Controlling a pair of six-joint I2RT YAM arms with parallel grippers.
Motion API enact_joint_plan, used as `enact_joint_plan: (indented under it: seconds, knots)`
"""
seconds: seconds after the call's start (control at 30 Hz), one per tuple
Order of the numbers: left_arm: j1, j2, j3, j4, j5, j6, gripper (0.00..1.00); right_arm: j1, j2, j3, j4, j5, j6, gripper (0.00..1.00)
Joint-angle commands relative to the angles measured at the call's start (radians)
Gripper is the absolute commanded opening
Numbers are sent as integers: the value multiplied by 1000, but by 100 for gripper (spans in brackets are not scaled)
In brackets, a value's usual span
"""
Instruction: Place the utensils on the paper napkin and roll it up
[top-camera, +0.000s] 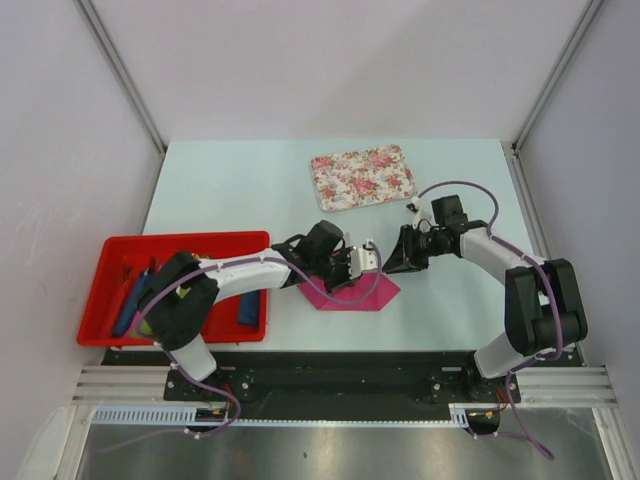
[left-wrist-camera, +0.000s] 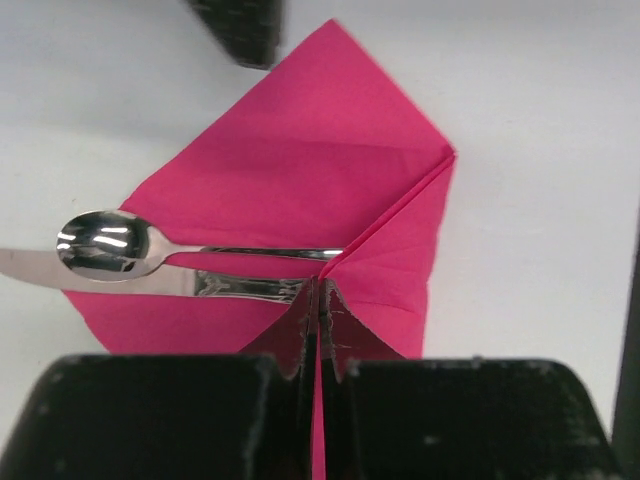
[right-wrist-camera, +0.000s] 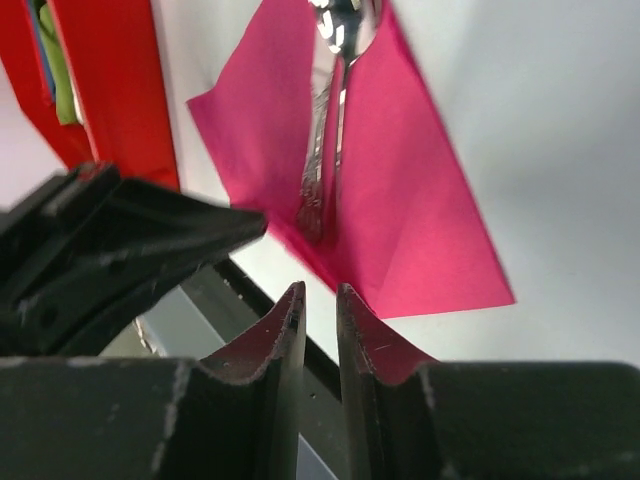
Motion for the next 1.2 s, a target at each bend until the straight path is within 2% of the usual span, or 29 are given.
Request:
enact_joint_plan:
  seconds: [0.0,0.57,0.7,0.77,1.07,1.1,1.17]
  knots:
    - [37,40,67,23,37,-31,0,41,10,-9,-4,-62,22,23]
    - [56,98,88,28,35,-57,0,156,130,18,-59,-18,6,23]
    - [54,103,90,26,35,-73,0,174,151,17,-73,-9,-22,31]
    - [54,104,91,26,35,-76,0,186,159,18,-72,-3,-20,31]
    - [50,137,114,11,35,-114,0,216,242,54,-94,135,-73,30]
    - [51,138,120,8,38,-120,2,216,250,57,-99,137,-79,29]
    - [53,131,123,-12,45,-142,16,222,265,66,-102,146,-88,28]
